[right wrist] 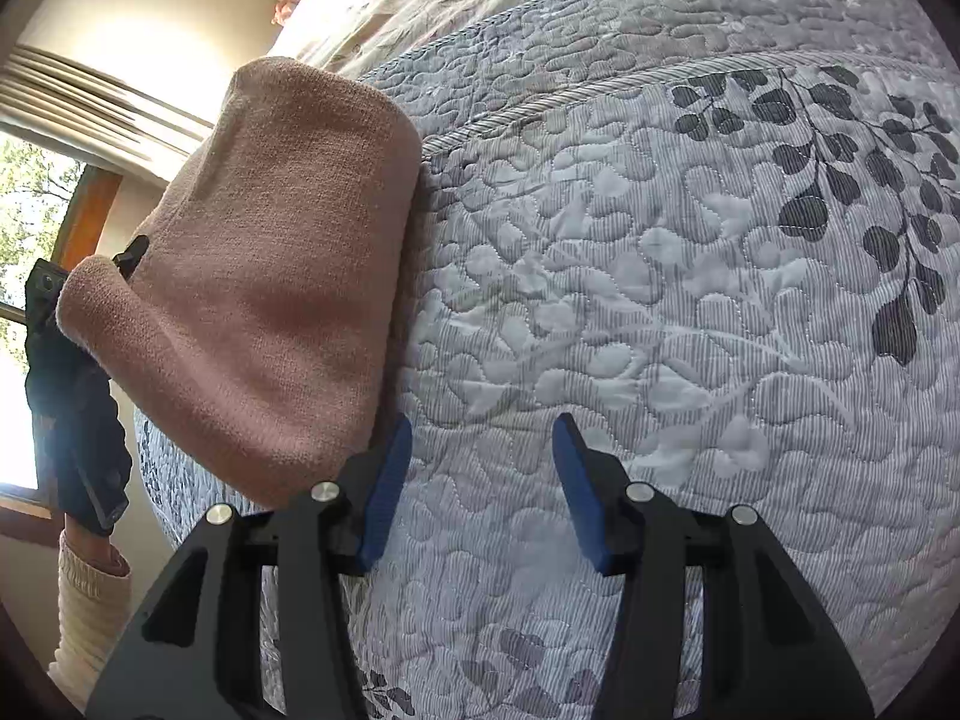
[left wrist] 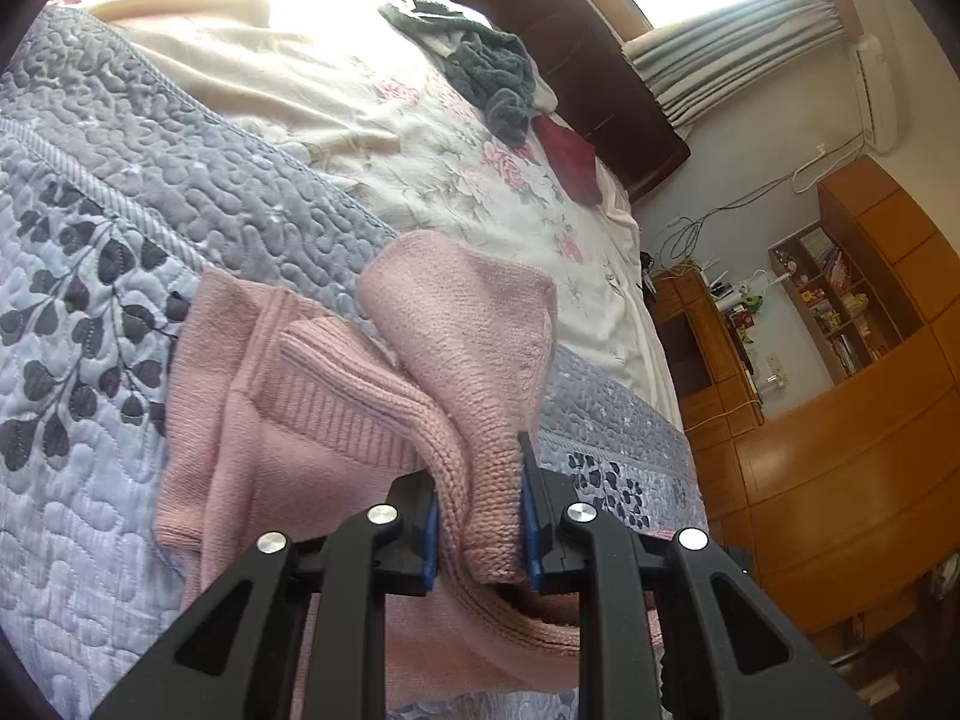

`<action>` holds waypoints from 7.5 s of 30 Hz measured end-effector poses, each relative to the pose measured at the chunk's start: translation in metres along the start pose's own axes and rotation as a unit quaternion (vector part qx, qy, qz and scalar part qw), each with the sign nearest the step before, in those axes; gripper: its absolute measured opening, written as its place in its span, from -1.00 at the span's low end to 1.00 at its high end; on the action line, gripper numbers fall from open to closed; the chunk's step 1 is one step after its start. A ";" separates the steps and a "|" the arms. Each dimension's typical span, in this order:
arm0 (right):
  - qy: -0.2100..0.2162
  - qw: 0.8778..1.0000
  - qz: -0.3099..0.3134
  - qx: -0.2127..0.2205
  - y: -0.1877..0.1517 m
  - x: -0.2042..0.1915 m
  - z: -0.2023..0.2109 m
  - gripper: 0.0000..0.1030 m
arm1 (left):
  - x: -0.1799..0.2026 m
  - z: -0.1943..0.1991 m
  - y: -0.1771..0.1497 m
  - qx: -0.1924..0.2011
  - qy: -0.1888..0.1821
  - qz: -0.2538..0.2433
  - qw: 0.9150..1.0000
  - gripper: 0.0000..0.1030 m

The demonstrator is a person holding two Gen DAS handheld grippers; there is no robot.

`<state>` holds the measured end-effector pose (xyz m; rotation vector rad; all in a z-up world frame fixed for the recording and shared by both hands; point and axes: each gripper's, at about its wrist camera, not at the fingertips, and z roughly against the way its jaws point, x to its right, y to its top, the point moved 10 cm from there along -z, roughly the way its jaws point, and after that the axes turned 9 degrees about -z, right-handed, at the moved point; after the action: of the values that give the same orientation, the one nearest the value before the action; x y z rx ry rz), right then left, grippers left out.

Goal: Fold small clothes

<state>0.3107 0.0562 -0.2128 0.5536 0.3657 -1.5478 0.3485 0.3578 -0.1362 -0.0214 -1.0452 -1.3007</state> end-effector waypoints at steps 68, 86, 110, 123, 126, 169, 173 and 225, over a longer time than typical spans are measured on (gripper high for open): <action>0.030 0.994 0.053 -0.086 -0.067 -0.094 -0.070 -0.38 | -0.059 0.057 -0.127 -0.082 0.039 -0.001 0.996 -0.36; 0.042 0.997 0.052 -0.044 -0.048 -0.073 -0.031 -0.28 | -0.068 0.005 -0.040 -0.036 0.096 0.016 0.995 -0.77; 0.037 0.996 0.075 -0.027 -0.031 -0.097 -0.029 0.05 | -0.087 0.043 -0.058 -0.064 0.112 0.017 0.992 0.34; 0.112 0.992 0.023 -0.049 0.011 -0.102 -0.053 0.30 | -0.094 -0.015 -0.075 -0.115 0.093 0.025 0.989 0.51; 0.136 0.989 0.009 -0.059 0.022 -0.104 -0.064 0.41 | -0.099 -0.025 -0.075 -0.108 0.064 0.045 0.991 0.64; 0.111 0.994 -0.016 0.013 -0.073 0.068 0.068 -0.27 | 0.084 -0.101 -0.244 -0.118 -0.101 0.048 0.987 -0.10; 0.115 0.993 -0.031 0.017 -0.086 0.076 0.075 -0.11 | 0.085 -0.081 -0.241 -0.112 -0.080 0.055 0.989 -0.06; -0.169 0.977 0.041 0.121 -0.216 0.061 0.178 0.76 | 0.155 0.078 -0.319 -0.131 0.263 -0.153 0.943 0.69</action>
<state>0.0753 -0.0790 -0.1216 0.4745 -0.1069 -1.5828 0.0354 0.1752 -0.1608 0.2840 -0.4214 -1.6059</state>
